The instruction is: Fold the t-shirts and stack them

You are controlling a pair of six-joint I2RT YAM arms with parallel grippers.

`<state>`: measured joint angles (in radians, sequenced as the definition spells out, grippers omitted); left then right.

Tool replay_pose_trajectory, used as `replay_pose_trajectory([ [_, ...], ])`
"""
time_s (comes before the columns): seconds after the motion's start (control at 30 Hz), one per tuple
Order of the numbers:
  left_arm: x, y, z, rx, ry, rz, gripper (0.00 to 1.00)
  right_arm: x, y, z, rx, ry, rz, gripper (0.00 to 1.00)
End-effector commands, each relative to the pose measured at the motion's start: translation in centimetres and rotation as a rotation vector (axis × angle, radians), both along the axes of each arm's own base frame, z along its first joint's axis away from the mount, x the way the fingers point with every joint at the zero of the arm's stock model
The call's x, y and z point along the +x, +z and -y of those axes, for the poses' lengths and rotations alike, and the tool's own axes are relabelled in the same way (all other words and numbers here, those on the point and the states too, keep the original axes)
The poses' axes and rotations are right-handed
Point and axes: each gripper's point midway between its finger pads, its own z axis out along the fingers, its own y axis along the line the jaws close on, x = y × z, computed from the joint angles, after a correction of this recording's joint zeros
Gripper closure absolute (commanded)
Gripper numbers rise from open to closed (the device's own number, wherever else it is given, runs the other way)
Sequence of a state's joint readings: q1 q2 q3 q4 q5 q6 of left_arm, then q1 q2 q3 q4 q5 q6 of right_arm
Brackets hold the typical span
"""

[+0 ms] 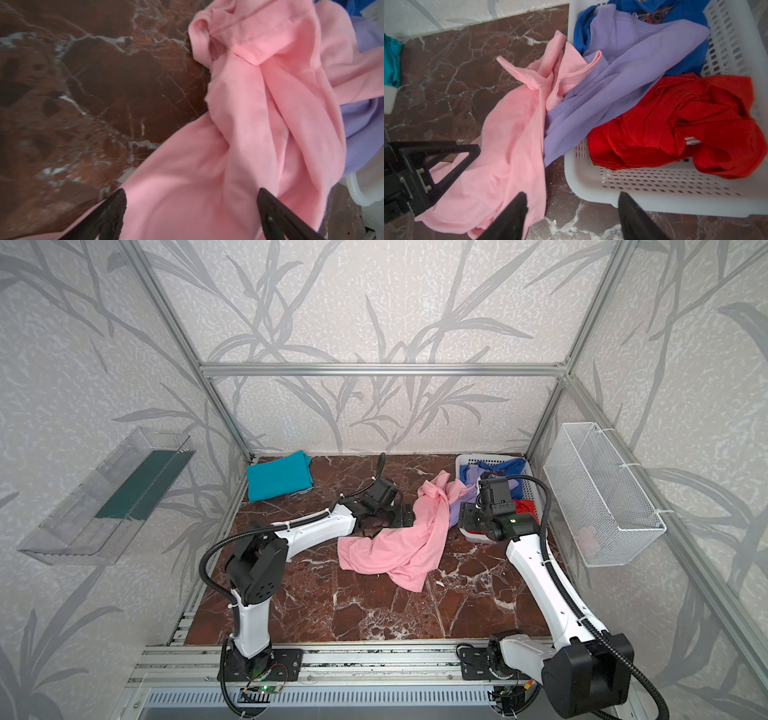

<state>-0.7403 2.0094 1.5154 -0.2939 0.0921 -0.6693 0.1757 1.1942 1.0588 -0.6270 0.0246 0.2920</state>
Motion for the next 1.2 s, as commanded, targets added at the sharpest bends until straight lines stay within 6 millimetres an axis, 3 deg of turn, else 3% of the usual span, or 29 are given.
replay_pose_trajectory([
  [0.0,-0.4,-1.1,1.2,0.006,-0.045,-0.049,0.13,0.5,-0.8,-0.5,0.034,0.006,-0.031,0.36],
  [0.07,-0.3,-2.1,1.4,0.007,-0.046,-0.071,0.31,1.1,-1.3,-0.7,0.039,0.003,-0.042,0.36],
  [0.2,-0.1,-1.9,1.7,0.005,-0.051,-0.084,1.0,2.1,-2.1,-0.9,0.037,0.002,-0.057,0.36],
  [0.3,0.6,1.0,1.1,-0.001,-0.052,-0.043,1.0,2.7,-2.9,-1.0,0.026,0.011,-0.067,0.36],
  [0.47,1.2,9.4,-1.4,-0.034,-0.029,0.072,1.0,3.6,-3.9,-1.6,0.015,0.023,-0.093,0.36],
  [0.53,1.1,13.0,-3.3,-0.046,-0.003,0.139,1.0,4.0,-4.0,-2.3,0.002,0.038,-0.09,0.36],
  [0.67,0.5,17.5,-7.9,-0.062,0.092,0.258,1.0,4.7,-3.3,-4.0,-0.052,0.084,-0.07,0.37],
  [0.83,-1.2,18.9,-15.8,-0.042,0.274,0.308,1.0,4.5,-3.0,-6.8,-0.101,0.148,-0.058,0.36],
  [1.0,-3.5,19.4,-23.3,0.076,0.456,0.377,1.0,2.9,-3.8,-10.4,-0.185,0.242,-0.057,0.11],
  [1.1,-4.8,19.0,-27.0,0.145,0.561,0.375,1.0,1.5,-5.2,-13.0,-0.185,0.305,-0.083,0.04],
  [1.17,-5.3,18.4,-28.4,0.156,0.605,0.364,1.0,0.7,-6.2,-14.5,-0.172,0.337,-0.097,0.03],
])
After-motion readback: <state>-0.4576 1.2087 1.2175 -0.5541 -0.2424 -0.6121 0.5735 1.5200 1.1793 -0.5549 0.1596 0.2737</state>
